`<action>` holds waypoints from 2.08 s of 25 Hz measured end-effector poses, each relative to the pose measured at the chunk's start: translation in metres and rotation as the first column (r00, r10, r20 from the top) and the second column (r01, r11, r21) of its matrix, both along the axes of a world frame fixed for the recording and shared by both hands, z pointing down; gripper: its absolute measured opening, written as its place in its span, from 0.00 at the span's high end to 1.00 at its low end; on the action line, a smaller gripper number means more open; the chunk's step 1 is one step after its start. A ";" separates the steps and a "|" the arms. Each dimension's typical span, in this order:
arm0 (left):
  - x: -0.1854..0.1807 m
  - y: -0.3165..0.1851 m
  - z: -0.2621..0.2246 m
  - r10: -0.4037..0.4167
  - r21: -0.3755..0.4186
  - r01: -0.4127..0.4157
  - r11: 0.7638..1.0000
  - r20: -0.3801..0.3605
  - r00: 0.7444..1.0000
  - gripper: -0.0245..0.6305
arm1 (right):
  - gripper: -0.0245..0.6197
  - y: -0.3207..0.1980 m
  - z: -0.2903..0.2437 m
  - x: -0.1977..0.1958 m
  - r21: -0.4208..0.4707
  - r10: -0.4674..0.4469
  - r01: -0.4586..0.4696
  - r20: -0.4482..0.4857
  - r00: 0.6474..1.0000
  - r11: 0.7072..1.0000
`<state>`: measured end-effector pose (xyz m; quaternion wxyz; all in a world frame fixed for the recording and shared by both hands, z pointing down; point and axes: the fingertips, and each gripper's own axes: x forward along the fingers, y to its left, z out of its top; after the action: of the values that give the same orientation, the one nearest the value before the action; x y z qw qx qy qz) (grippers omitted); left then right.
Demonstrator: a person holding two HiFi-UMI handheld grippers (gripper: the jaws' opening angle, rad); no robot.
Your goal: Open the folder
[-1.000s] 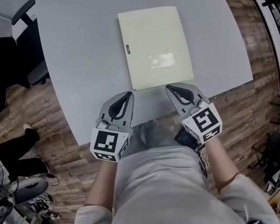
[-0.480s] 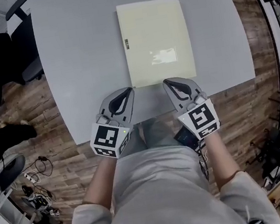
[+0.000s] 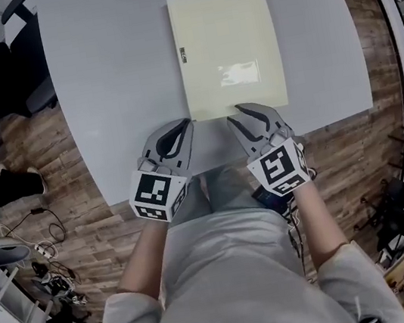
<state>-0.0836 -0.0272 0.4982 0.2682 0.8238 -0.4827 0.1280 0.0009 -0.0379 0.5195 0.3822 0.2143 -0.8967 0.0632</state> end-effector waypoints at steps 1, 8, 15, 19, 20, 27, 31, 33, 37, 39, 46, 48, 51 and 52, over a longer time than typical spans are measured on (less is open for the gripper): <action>-0.001 0.000 0.001 -0.001 -0.003 0.001 1.000 -0.001 1.000 0.95 | 0.75 0.001 0.004 -0.001 0.009 -0.016 0.016 -0.021 1.000 1.000; -0.004 0.004 0.010 -0.008 -0.027 0.008 1.000 -0.008 1.000 0.95 | 0.66 0.010 0.027 -0.009 0.098 -0.127 0.148 -0.193 0.973 0.984; -0.007 0.004 0.011 -0.015 -0.036 0.015 0.999 -0.010 1.000 0.95 | 0.60 0.008 0.041 -0.017 0.182 -0.164 0.221 -0.284 0.945 0.958; -0.008 0.004 0.011 -0.020 -0.040 0.020 0.999 -0.014 1.000 0.95 | 0.59 0.004 0.044 -0.018 0.231 -0.149 0.229 -0.317 0.937 0.946; -0.008 0.003 0.012 -0.020 -0.041 0.020 0.999 -0.015 1.000 0.95 | 0.59 0.003 0.045 -0.018 0.239 -0.145 0.227 -0.320 0.936 0.944; -0.006 -0.001 0.020 -0.014 -0.051 0.013 0.999 -0.014 1.000 0.95 | 0.68 0.002 0.042 -0.019 0.170 -0.129 0.172 -0.238 0.963 0.970; -0.004 -0.001 0.032 -0.006 -0.072 0.006 0.997 -0.005 1.000 0.95 | 0.70 0.003 0.039 -0.019 0.139 -0.117 0.145 -0.193 0.974 0.980; -0.004 0.000 0.037 -0.003 -0.080 0.003 0.997 -0.002 1.000 0.95 | 0.71 0.004 0.037 -0.020 0.126 -0.111 0.133 -0.171 0.979 0.983; 0.001 0.001 0.040 0.007 -0.084 -0.007 0.996 0.003 1.000 0.95 | 0.75 0.006 0.027 -0.020 0.108 -0.095 0.107 -0.115 0.989 0.988; 0.006 0.000 0.041 0.015 -0.084 -0.014 0.996 0.006 1.000 0.95 | 0.78 0.006 0.024 -0.019 0.112 -0.082 0.093 -0.095 0.992 0.989; 0.023 -0.016 0.045 0.037 -0.065 -0.036 0.997 0.020 0.999 0.95 | 0.90 0.001 0.010 -0.024 0.201 -0.021 0.035 -0.071 0.997 0.979; 0.023 -0.016 0.050 0.038 -0.067 -0.037 0.997 0.022 0.999 0.95 | 0.91 0.001 0.012 -0.027 0.212 -0.014 0.031 -0.081 0.997 0.977; 0.022 -0.015 0.052 0.040 -0.056 -0.038 0.998 0.036 0.999 0.95 | 0.91 0.002 0.015 -0.029 0.207 -0.004 0.020 -0.079 0.997 0.978; 0.022 -0.015 0.052 0.045 -0.051 -0.042 0.998 0.049 0.998 0.95 | 0.91 0.001 0.013 -0.029 0.206 0.002 0.013 -0.072 0.997 0.978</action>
<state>-0.0614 -0.0422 0.5504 0.2737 0.8236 -0.4680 0.1667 -0.0281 -0.0368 0.5330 0.3899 0.2526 -0.8847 -0.0391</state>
